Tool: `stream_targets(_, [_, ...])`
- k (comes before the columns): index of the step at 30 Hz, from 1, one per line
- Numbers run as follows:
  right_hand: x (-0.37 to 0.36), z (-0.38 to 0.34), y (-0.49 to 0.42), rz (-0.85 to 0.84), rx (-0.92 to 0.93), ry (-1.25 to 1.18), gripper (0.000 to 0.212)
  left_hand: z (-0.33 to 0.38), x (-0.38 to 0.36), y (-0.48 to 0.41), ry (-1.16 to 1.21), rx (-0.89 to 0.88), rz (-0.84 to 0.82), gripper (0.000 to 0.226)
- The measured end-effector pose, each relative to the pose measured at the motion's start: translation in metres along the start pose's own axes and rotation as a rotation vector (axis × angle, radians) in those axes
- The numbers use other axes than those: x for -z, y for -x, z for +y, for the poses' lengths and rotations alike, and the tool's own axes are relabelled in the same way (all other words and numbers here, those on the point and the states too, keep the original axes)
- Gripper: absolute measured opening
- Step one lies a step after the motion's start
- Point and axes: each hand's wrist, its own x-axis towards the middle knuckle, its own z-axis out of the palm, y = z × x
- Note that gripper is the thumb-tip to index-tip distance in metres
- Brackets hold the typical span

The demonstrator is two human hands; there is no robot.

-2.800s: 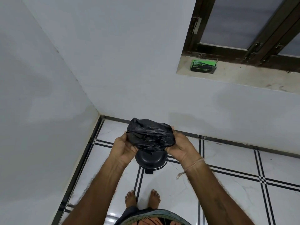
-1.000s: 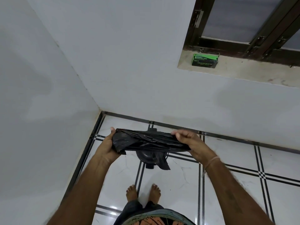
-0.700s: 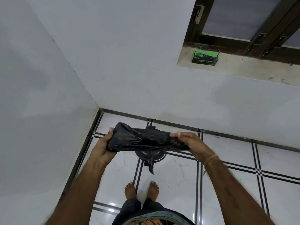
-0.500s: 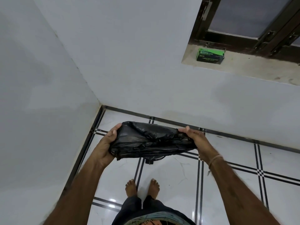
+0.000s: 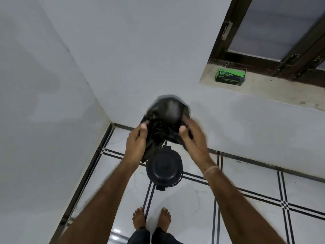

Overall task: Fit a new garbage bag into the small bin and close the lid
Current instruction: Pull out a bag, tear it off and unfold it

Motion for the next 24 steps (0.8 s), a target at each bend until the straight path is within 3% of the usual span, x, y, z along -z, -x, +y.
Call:
stream_targets(2, [-0.008,0.011,0.011,-0.244,-0.400,0.040,0.054,-0.015,-0.001,0.004,-0.091,0.184,0.012,0.047])
stream_targets(3, [-0.007,0.012,0.010,-0.274,-0.472,0.042,0.055,-0.022,0.001,0.005,-0.087,0.221,0.014,0.045])
stream_targets(5, [-0.002,0.006,0.005,-0.169,-0.435,-0.061,0.050,-0.024,0.007,0.005,0.031,0.196,0.039,0.038])
stream_targets(7, [0.004,-0.006,0.000,-0.046,-0.220,-0.191,0.045,-0.022,0.014,0.001,0.156,0.135,0.073,0.033])
stream_targets(9, [0.005,0.001,0.005,0.031,-0.049,-0.150,0.043,-0.022,0.018,0.005,0.138,0.078,0.080,0.034])
stream_targets(13, [-0.002,0.026,0.020,-0.223,-0.439,-0.044,0.042,-0.031,0.020,0.009,-0.019,0.153,0.072,0.026])
stream_targets(18, [-0.012,0.022,0.021,-0.087,-0.310,-0.097,0.044,-0.028,0.043,0.003,-0.076,0.032,0.044,0.033])
stream_targets(21, [-0.019,0.025,0.031,-0.125,-0.512,-0.146,0.058,-0.033,0.053,0.006,-0.110,0.117,-0.017,0.034])
stream_targets(24, [-0.026,0.014,0.033,-0.071,-0.512,-0.108,0.061,-0.032,0.067,0.004,-0.112,0.119,-0.063,0.038])
